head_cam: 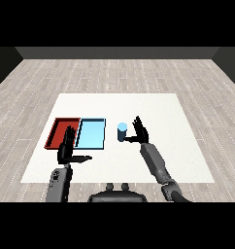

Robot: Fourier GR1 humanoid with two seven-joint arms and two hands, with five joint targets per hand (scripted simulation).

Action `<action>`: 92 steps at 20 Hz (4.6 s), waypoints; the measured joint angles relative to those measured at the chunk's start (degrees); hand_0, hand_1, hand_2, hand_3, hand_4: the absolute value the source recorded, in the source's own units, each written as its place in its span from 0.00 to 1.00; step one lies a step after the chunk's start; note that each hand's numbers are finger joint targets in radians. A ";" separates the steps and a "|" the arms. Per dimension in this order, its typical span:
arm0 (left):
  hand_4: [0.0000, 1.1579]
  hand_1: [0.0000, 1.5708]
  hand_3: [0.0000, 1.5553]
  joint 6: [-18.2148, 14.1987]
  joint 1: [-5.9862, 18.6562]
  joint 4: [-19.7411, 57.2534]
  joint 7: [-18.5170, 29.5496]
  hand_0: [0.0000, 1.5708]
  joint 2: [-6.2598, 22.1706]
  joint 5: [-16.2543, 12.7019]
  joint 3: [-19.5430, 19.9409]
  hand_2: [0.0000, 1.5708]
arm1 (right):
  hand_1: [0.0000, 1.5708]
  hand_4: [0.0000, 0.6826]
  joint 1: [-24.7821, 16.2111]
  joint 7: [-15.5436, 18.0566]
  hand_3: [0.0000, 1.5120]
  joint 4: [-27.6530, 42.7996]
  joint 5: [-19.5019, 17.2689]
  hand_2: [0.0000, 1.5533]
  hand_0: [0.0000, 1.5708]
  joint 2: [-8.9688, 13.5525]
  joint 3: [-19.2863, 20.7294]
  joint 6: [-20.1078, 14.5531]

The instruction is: Pick the blue can and put it in the blue box

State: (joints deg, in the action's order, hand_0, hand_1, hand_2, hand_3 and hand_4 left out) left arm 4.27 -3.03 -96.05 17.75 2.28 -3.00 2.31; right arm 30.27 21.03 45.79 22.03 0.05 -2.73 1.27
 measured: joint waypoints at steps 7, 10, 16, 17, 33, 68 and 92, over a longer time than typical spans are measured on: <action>0.00 0.00 0.00 0.44 -0.81 0.05 0.91 0.00 0.27 -0.27 0.14 0.00 | 0.00 0.00 4.14 2.41 0.00 -6.48 1.72 0.00 0.00 -0.04 -5.00 -2.93; 0.00 0.00 0.00 0.98 -0.84 -0.85 0.26 0.00 0.84 -1.40 1.11 0.00 | 0.00 0.00 6.50 3.48 0.00 -9.98 3.15 0.00 0.00 -0.04 -6.33 -3.50; 0.00 0.00 0.00 0.26 -0.28 -0.65 -0.17 0.00 0.15 -0.72 0.48 0.00 | 0.00 0.00 10.88 5.59 0.00 -15.98 7.90 0.00 0.00 -0.05 -10.63 -5.34; 0.00 0.00 0.00 0.55 -0.52 -0.28 0.38 0.00 0.30 -0.93 0.76 0.00 | 0.00 0.00 11.80 5.63 0.00 -16.61 9.33 0.00 0.00 -0.05 -11.82 -5.88; 0.00 0.00 0.00 0.82 -0.23 -1.74 -1.16 0.00 0.20 -2.34 1.09 0.00 | 0.00 0.00 19.44 7.31 0.00 -25.65 22.77 0.00 0.00 -0.04 -24.12 -7.05; 0.00 0.00 0.00 0.11 3.10 -0.37 -4.19 0.00 -0.73 0.34 -2.38 0.00 | 0.98 0.86 22.83 -0.47 0.94 -16.81 17.47 0.96 0.98 4.79 -38.77 -27.73; 0.00 0.00 0.00 -12.28 13.80 8.83 -8.34 0.00 -2.26 0.38 -18.58 0.00 | 0.95 0.86 5.65 -18.86 0.92 32.64 -2.97 0.94 0.95 18.90 -34.64 -36.06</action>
State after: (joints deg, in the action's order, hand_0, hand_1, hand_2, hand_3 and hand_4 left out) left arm -8.01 10.77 -87.22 9.40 0.02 -2.62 -16.28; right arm 35.92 2.17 78.42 19.06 18.94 -37.37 -34.79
